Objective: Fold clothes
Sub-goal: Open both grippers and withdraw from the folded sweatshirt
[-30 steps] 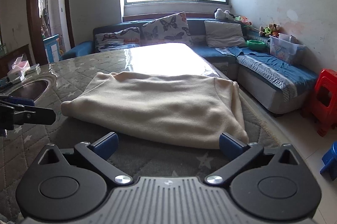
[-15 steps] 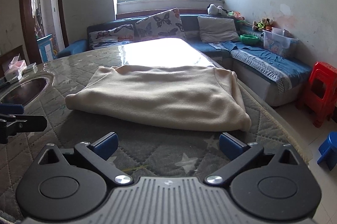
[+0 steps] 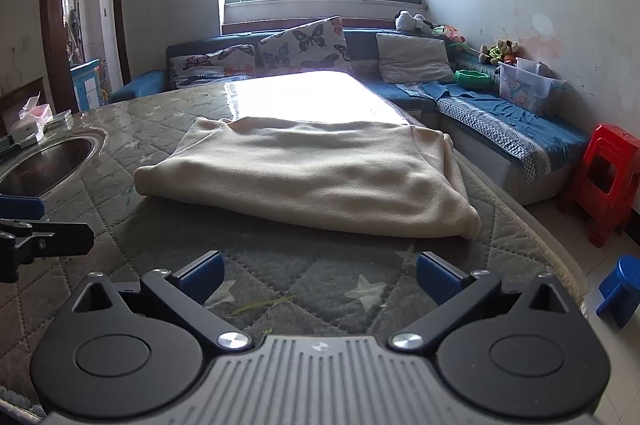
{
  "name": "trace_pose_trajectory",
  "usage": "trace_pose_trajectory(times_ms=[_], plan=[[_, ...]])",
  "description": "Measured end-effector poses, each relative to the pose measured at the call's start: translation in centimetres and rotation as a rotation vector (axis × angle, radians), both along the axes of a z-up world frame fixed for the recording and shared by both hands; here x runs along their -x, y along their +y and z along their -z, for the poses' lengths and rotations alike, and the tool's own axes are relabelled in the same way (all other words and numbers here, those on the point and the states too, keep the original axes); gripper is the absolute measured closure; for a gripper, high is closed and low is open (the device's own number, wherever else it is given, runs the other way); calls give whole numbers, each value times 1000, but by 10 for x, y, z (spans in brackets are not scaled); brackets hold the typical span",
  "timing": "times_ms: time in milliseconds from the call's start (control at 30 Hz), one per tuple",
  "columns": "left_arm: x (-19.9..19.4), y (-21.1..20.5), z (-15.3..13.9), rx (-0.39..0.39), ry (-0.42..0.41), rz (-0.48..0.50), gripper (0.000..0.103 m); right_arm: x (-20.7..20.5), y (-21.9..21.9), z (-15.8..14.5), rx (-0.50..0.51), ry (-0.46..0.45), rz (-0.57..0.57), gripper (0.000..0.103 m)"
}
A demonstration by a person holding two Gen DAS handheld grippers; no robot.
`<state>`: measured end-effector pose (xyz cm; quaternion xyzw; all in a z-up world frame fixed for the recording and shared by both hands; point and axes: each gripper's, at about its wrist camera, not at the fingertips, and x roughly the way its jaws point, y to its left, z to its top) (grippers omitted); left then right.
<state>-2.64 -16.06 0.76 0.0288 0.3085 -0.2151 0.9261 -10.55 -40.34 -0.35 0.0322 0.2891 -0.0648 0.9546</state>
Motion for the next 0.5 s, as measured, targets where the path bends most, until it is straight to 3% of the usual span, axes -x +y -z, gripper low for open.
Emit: trace_pose_trajectory(times_ms=[500], plan=[[11, -4, -1, -19, -24, -6, 0, 5, 7, 0, 9, -3, -17, 0]])
